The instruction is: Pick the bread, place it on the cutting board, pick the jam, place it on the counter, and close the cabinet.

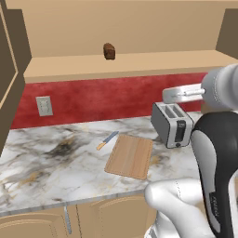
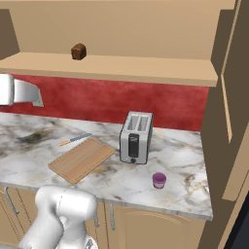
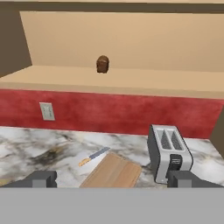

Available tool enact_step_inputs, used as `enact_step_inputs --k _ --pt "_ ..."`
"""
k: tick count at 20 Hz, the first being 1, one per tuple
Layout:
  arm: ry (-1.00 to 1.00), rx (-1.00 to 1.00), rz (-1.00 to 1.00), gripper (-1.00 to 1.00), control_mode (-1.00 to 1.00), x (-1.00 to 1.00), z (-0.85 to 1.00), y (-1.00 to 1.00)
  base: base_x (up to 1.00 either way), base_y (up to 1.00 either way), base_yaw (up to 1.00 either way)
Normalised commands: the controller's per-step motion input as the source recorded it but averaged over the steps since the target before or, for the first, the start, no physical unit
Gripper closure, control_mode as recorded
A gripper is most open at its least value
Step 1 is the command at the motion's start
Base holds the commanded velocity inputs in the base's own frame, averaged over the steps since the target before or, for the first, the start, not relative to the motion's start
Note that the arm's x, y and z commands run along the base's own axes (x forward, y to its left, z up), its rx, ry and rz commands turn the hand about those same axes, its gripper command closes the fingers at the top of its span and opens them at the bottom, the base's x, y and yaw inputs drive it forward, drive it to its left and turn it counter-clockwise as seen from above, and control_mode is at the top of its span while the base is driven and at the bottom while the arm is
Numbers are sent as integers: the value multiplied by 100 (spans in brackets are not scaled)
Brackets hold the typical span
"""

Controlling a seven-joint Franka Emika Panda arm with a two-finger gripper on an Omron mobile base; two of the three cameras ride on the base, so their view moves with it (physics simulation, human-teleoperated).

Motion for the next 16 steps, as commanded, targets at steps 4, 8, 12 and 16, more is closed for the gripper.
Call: enact_step_inputs --k 4,8,12,16 --pt "0 0 0 -100 -100 0 13 43 0 0 0" --pt "0 0 0 -100 -100 0 7 48 0 0 0" --pt "0 0 0 -100 -100 10 4 45 0 0 0" --pt "0 0 0 -100 -100 20 7 25 0 0 0"
